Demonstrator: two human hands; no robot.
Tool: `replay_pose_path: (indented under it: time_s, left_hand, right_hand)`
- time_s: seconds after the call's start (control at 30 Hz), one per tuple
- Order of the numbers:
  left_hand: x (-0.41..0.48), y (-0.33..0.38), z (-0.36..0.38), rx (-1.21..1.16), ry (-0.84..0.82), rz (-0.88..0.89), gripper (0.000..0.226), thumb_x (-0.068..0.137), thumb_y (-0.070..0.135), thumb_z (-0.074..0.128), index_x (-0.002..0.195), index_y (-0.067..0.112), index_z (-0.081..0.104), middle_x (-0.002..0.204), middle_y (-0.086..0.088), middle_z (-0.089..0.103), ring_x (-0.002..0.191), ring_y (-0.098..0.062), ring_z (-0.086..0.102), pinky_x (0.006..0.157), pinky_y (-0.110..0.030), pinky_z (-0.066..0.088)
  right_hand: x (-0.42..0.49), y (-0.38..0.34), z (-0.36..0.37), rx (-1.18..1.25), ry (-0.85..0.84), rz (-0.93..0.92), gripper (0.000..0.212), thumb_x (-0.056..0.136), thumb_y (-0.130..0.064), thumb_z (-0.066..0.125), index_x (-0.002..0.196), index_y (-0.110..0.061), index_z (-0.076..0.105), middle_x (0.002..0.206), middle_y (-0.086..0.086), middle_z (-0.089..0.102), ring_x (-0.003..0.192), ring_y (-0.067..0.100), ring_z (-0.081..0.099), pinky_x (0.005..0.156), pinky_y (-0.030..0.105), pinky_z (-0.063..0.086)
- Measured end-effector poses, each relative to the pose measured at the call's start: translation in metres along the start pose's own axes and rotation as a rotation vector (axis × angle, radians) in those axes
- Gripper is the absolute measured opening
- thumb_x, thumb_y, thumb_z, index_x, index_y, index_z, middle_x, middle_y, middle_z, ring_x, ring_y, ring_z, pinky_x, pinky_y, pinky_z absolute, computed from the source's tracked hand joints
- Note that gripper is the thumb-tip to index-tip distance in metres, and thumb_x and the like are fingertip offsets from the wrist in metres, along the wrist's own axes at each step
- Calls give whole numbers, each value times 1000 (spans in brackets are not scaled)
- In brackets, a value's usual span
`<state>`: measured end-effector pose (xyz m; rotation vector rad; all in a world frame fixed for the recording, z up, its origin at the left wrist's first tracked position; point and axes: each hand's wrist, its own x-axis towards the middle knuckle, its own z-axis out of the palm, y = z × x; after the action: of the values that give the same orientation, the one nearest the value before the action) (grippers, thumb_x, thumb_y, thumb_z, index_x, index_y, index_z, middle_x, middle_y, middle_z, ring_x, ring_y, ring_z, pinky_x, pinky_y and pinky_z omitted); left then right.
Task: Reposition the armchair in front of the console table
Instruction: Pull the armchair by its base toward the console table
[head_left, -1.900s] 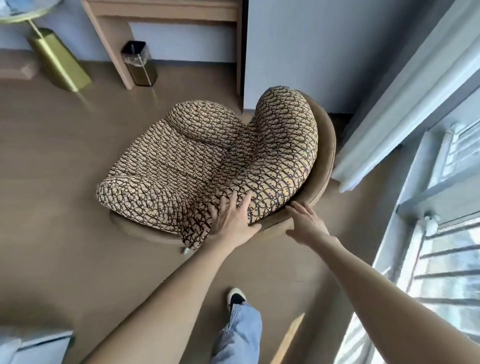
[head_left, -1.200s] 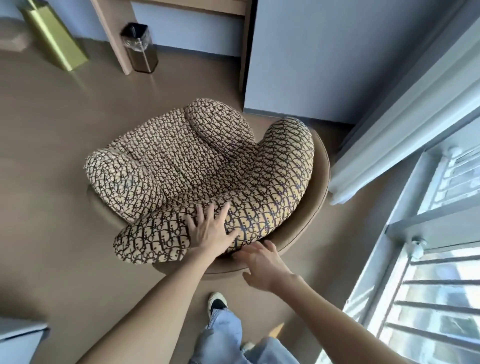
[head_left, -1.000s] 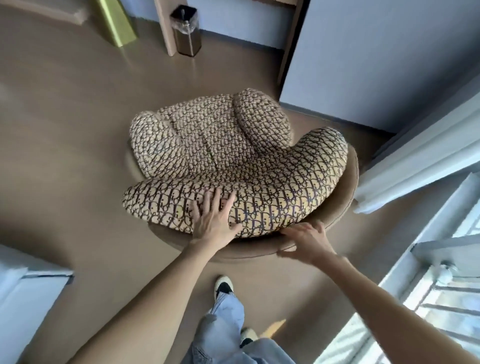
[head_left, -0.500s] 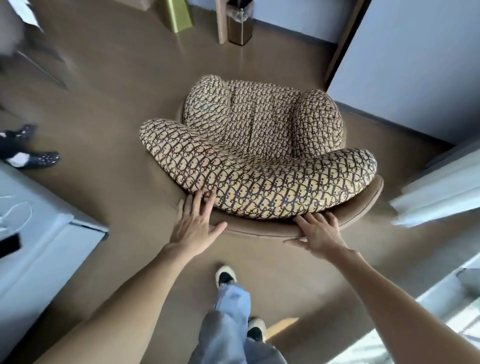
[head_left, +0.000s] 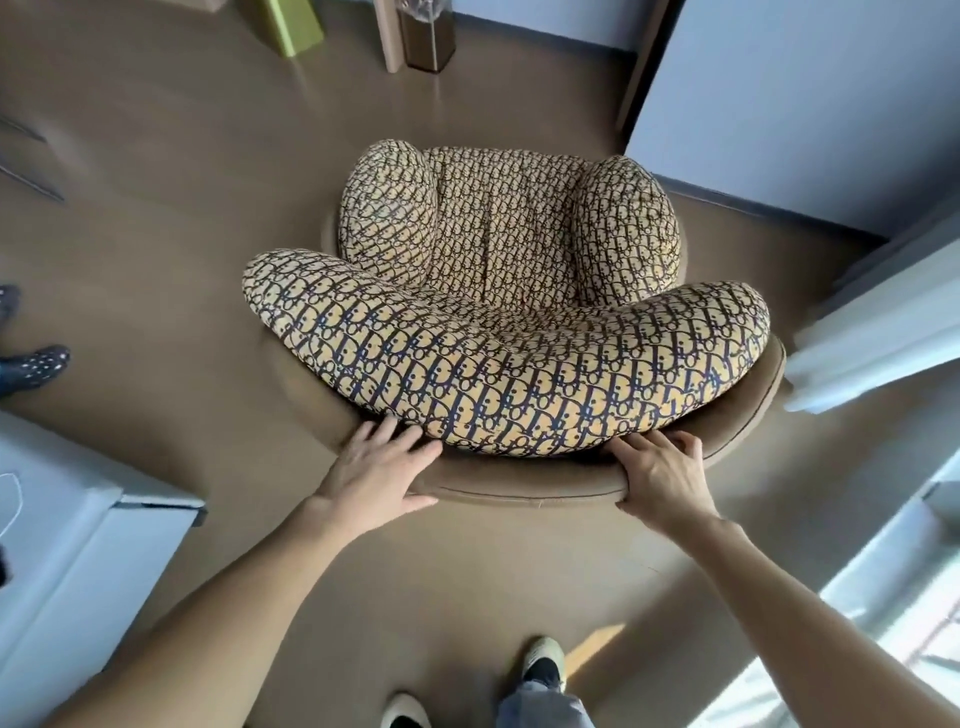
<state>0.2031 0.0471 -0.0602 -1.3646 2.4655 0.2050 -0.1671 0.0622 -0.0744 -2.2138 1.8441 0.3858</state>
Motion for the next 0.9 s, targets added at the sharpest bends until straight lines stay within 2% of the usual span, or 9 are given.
replay_pose_path:
  time_s: [0.1, 0.17, 0.27, 0.33, 0.53, 0.67, 0.9]
  left_hand:
    - [18, -7, -5, -12, -54, 33, 73, 77, 70, 65, 133, 26, 50, 136, -2, 55, 124, -30, 49, 96, -48, 47]
    - [20, -4, -3, 5, 5, 106, 69, 77, 70, 65, 126, 23, 52, 127, -3, 60, 114, -28, 56, 83, -46, 52]
    - [23, -3, 6, 58, 113, 228, 67, 66, 69, 75, 109, 21, 56, 104, -2, 67, 90, -24, 65, 61, -40, 55]
    - [29, -4, 5, 73, 157, 244, 68, 61, 68, 80, 105, 21, 57, 100, -3, 68, 83, -23, 66, 54, -37, 54]
    - [55, -18, -2, 97, 207, 272, 62, 57, 66, 81, 96, 20, 64, 89, -2, 67, 73, -24, 65, 45, -30, 47]
    - [85, -35, -9, 83, 245, 249, 58, 58, 65, 80, 93, 21, 67, 87, -2, 66, 73, -24, 64, 45, -29, 45]
    - [154, -52, -26, 70, 307, 201, 61, 54, 63, 82, 92, 19, 63, 86, -2, 65, 73, -26, 64, 46, -30, 44]
  right_hand:
    - [4, 7, -3, -13, -29, 38, 56, 60, -38, 82, 112, -36, 60, 101, -13, 66, 104, 20, 59, 98, 47, 34]
    - [6, 13, -5, -46, -48, 61, 57, 59, -38, 83, 112, -37, 62, 100, -13, 66, 103, 20, 59, 98, 47, 33]
    - [7, 23, -2, -60, 1, 55, 60, 52, -34, 88, 107, -35, 66, 92, -13, 67, 97, 21, 61, 94, 47, 36]
    - [12, 28, -3, -61, 24, 46, 58, 50, -31, 88, 105, -34, 68, 88, -13, 67, 94, 22, 62, 91, 47, 38]
    - [38, 33, -15, -33, 74, 32, 45, 59, -27, 80, 101, -36, 68, 86, -14, 67, 92, 22, 64, 90, 46, 39]
    - [73, 43, -25, -35, 93, 40, 42, 62, -28, 80, 102, -36, 69, 87, -14, 67, 93, 22, 64, 90, 44, 37]
    - [150, 79, -55, -86, -9, 27, 54, 71, -39, 75, 122, -43, 59, 112, -18, 66, 114, 16, 57, 98, 42, 29]
